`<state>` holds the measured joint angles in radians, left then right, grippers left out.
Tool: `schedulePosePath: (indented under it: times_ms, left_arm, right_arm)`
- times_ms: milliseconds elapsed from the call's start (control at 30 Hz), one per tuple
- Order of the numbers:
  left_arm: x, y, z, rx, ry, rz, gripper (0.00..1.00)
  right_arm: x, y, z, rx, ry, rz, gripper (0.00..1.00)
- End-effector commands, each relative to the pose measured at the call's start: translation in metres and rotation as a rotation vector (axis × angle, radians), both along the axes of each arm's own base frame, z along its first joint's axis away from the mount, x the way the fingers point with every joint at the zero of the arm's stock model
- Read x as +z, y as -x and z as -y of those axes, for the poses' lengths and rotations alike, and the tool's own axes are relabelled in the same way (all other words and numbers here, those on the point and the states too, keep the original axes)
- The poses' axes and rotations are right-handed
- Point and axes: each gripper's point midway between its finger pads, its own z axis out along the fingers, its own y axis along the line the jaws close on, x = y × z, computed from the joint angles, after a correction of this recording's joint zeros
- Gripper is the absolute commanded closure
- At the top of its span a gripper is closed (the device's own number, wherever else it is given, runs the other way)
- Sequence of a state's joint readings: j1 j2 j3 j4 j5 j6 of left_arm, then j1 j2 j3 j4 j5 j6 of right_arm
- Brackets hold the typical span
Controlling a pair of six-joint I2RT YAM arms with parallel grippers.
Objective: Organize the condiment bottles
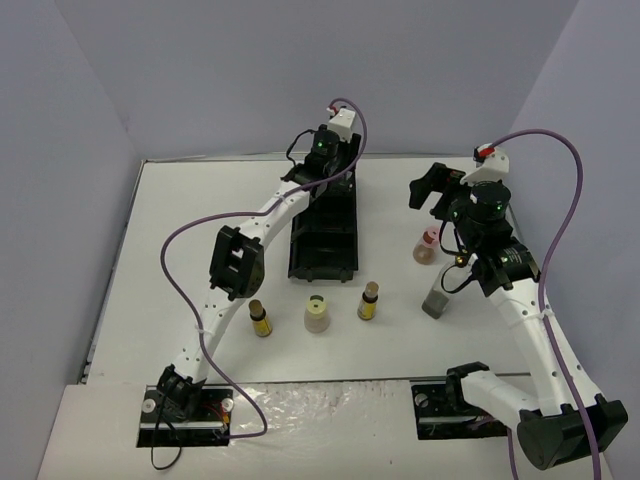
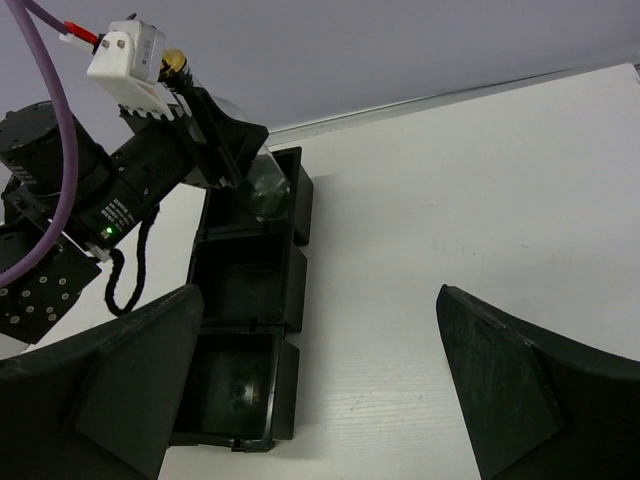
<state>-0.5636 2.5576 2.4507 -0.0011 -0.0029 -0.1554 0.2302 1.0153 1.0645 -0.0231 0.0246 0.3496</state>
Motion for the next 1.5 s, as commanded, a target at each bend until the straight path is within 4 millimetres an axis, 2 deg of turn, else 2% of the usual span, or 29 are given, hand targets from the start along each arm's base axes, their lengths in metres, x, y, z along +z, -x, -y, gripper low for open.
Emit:
schedulePosePath:
  times_ms: [0,300,400,533,600,633,733,900,967,1033,1200,1467]
  left_arm:
    - [0.113,0.000,-0.003,0.012,0.165,0.243,1.00]
    - [0.082,-0.003,-0.003,0.031,0.151,0.190,1.00]
    - [0.076,-0.002,-0.003,0.035,0.151,0.182,0.83]
    - [0.079,0.002,-0.002,0.035,0.146,0.198,0.40]
    - [0.081,0.005,-0.001,0.032,0.134,0.207,0.22]
    - [0.082,0.006,-0.001,0.031,0.130,0.210,0.21]
    - [0.092,0.011,0.000,0.028,0.121,0.234,0.09]
    - [0.103,0.020,0.002,0.022,0.104,0.261,0.05]
    - [0.114,0.024,-0.001,0.024,0.107,0.277,0.05]
    - [0.114,0.028,-0.001,0.023,0.094,0.276,0.04]
    - [0.131,0.039,-0.006,0.028,0.084,0.291,0.03]
    - [0.122,0.050,-0.023,0.083,0.030,0.255,0.03]
  right_arm:
    - [0.024,-0.004,0.000,-0.015,-0.013,0.096,0.00]
    - [0.023,-0.003,-0.002,-0.012,-0.009,0.096,0.00]
    - [0.023,-0.003,-0.002,-0.014,-0.007,0.096,0.00]
    - [0.022,-0.002,-0.003,-0.011,-0.005,0.095,0.00]
    - [0.022,-0.003,-0.004,-0.010,-0.006,0.094,0.00]
    - [0.022,-0.002,-0.005,-0.009,-0.006,0.094,0.00]
    - [0.022,-0.002,-0.005,-0.009,-0.003,0.093,0.00]
    - [0.019,0.000,-0.005,-0.013,0.001,0.088,0.00]
    - [0.018,0.000,-0.004,-0.013,0.000,0.087,0.00]
    - [0.019,0.002,-0.004,-0.016,-0.001,0.090,0.00]
    - [0.023,0.006,-0.002,-0.019,-0.001,0.094,0.00]
    - [0.034,0.015,0.001,-0.028,-0.007,0.109,0.00]
